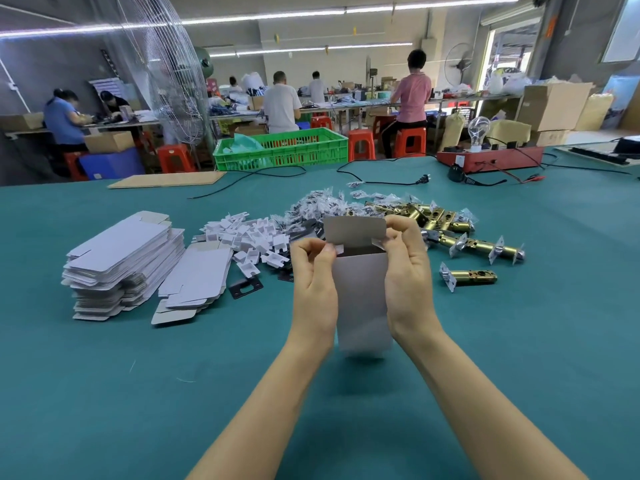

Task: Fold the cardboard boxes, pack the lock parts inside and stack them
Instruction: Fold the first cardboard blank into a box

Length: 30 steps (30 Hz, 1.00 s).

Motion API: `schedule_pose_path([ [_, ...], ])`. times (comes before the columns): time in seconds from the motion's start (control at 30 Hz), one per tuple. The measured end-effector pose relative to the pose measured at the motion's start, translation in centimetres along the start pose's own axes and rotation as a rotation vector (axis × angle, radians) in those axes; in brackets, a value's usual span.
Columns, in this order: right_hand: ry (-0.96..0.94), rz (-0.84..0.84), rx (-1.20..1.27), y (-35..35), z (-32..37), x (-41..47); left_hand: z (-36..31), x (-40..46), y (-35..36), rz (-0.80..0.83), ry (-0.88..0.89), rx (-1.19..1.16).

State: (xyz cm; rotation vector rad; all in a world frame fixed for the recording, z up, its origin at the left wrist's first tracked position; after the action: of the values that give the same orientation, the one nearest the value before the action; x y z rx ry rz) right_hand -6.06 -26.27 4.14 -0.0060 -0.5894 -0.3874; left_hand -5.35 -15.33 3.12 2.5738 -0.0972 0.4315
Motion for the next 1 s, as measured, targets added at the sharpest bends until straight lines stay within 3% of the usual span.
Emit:
schedule_pose_path([
  [0.57, 0.154, 0.101, 0.159, 0.3, 0.8, 4.4, -2.0, 3.5, 2.1, 0.068, 0.048, -0.028],
  [0.7, 0.072, 0.134, 0.107, 0.6, 1.3, 4.2, -2.9, 2.9, 2.3, 0.141, 0.065, -0.116],
  [0.83, -0.049, 0.144, -0.092, 0.8, 2.4, 3.8, -3.7, 2.9, 2.4, 0.111, 0.122, -0.012],
  [1.0, 0.033, 0.195, -0.016, 0.6, 3.2, 3.9, -4.6, 3.1, 2.1, 0.128, 0.131, 0.032],
])
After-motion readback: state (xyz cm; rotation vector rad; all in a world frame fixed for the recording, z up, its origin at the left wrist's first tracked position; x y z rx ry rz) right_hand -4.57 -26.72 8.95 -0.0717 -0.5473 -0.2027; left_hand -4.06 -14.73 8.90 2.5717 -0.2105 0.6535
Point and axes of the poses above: each hand's wrist, its own x-axis towards the middle knuckle, its own y-axis out of the palm, z = x × y, the point moved 3 cm from there along x, towards the middle knuckle, and after that the axes turned 13 degrees about -x, right-handed, at the moved point
